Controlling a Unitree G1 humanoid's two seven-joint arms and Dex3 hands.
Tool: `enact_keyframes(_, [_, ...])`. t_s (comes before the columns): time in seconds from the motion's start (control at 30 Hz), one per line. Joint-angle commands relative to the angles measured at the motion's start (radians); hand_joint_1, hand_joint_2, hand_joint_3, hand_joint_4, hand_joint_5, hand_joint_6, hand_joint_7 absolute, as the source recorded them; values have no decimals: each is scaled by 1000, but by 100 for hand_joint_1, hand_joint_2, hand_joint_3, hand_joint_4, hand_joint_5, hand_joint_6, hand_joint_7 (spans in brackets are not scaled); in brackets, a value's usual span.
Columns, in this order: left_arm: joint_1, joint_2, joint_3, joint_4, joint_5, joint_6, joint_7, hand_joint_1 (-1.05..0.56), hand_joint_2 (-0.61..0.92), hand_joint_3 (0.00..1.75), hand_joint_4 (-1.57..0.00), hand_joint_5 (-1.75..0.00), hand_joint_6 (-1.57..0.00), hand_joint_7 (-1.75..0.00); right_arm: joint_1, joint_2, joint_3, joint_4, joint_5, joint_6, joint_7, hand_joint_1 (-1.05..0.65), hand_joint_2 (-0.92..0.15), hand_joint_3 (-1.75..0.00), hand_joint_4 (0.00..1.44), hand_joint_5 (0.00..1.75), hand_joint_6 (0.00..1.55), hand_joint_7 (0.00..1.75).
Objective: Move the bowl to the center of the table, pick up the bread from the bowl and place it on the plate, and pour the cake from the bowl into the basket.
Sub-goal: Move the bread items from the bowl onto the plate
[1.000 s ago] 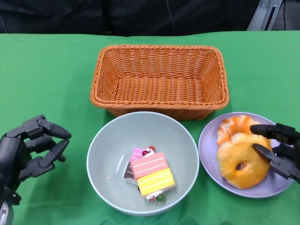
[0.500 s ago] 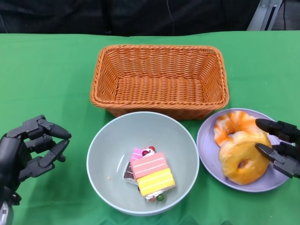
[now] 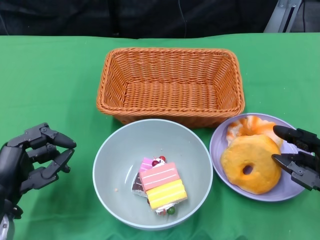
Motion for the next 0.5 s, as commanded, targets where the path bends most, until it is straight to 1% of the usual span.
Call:
enact_keyframes(0.03, [4, 19, 4, 7, 3, -6, 7, -26, 83, 52, -77, -160, -84, -118, 11, -7, -11, -29, -2, -13, -16, -45, -92, -18, 58, 36, 50, 0])
enact_keyframes(0.13, [3, 18, 8, 8, -8, -5, -6, -26, 84, 51, -78, -159, -84, -119, 18, 1, -23, -47, 6, -45, -35, -40, -92, -19, 61, 36, 56, 3])
enact_keyframes(0.2, [4, 19, 10, 10, -11, -9, -13, -25, 84, 51, -78, -158, -83, -118, 23, 12, -37, -61, 17, -77, -55, -35, -92, -19, 64, 36, 63, 6])
enact_keyframes(0.27, [5, 21, 10, 12, -9, -13, -12, -25, 84, 51, -78, -158, -83, -118, 29, 26, -54, -81, 34, -113, -72, -31, -92, -19, 71, 39, 73, 10])
enact_keyframes(0.3, [6, 22, 9, 11, -7, -11, -8, -26, 84, 51, -78, -158, -83, -118, 31, 33, -63, -88, 44, -139, -74, -29, -92, -19, 74, 44, 77, 11])
enact_keyframes(0.37, [7, 22, 9, 10, -5, -4, -2, -27, 84, 50, -78, -157, -84, -118, 39, 44, -76, -105, 55, -184, -83, -26, -92, -21, 67, 76, 86, 12])
enact_keyframes(0.43, [6, 21, 9, 10, -6, -4, -4, -28, 84, 50, -79, -157, -84, -118, 45, 50, -83, -116, 67, -213, -83, -25, -92, -22, 66, 85, 88, 12])
enact_keyframes(0.5, [6, 21, 8, 10, -2, -5, 2, -27, 84, 50, -79, -157, -84, -117, 55, 64, -94, -141, 108, -237, -66, -20, -92, -24, 65, 102, 94, 17])
